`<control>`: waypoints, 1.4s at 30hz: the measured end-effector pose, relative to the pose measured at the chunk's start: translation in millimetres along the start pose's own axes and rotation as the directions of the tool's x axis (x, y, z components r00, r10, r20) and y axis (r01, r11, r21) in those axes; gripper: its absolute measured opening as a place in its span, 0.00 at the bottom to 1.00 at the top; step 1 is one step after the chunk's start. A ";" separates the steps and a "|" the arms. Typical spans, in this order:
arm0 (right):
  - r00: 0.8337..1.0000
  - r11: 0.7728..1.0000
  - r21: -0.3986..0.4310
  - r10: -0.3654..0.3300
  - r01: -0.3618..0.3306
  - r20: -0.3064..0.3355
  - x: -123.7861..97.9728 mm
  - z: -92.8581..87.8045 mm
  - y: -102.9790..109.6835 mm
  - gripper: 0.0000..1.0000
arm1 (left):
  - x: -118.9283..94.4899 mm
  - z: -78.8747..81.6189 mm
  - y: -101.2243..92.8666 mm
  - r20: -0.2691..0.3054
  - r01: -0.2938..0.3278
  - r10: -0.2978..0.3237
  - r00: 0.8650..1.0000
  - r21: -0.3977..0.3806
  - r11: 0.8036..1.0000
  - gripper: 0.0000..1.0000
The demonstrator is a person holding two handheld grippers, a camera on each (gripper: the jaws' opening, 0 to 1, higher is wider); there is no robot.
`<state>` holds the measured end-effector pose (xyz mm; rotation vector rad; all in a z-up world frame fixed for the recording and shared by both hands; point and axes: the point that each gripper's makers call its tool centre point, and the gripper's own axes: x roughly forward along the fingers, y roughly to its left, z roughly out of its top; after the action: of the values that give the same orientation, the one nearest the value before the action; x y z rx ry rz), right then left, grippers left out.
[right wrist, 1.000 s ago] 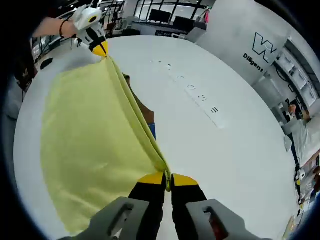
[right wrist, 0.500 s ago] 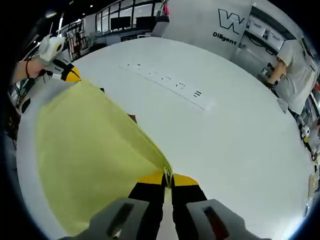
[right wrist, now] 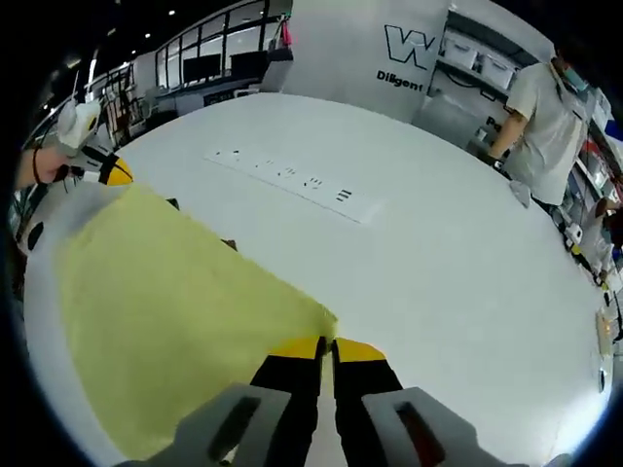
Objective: Fold the garment on the visible template until the final outline fits inside the template.
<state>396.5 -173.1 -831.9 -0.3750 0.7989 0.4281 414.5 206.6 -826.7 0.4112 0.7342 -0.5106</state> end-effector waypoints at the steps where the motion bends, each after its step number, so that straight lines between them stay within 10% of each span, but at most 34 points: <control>1: 1.000 1.000 -0.007 -0.003 0.003 -0.002 -0.6 -0.6 0.4 0.00 | -1.4 0.1 2.5 0.002 -0.004 0.004 1.000 -0.005 1.000 0.04; 5: 0.993 0.993 0.011 -0.120 0.120 -0.001 -8.6 0.3 -22.0 0.00 | -13.8 -4.1 13.7 0.007 -0.017 0.017 1.000 -0.050 0.999 0.04; 16: 0.990 0.993 0.091 -0.089 0.079 0.111 -36.4 18.9 -16.0 0.00 | -42.5 1.3 17.7 0.078 -0.053 0.059 0.995 -0.068 0.996 0.04; 23: 0.975 0.990 0.102 -0.112 0.093 0.192 -54.6 25.5 -7.8 0.00 | -58.3 8.5 -10.9 0.144 0.038 -0.014 0.990 -0.165 0.986 0.03; 42: 0.970 0.971 0.234 -0.100 0.046 0.222 -79.4 -13.1 20.9 0.00 | -85.5 -19.9 -43.6 0.208 0.079 -0.033 0.978 -0.216 0.973 0.02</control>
<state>328.8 -179.4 -784.0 -0.1368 0.5947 0.3003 325.2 207.0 -786.3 0.1257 0.5985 -0.5092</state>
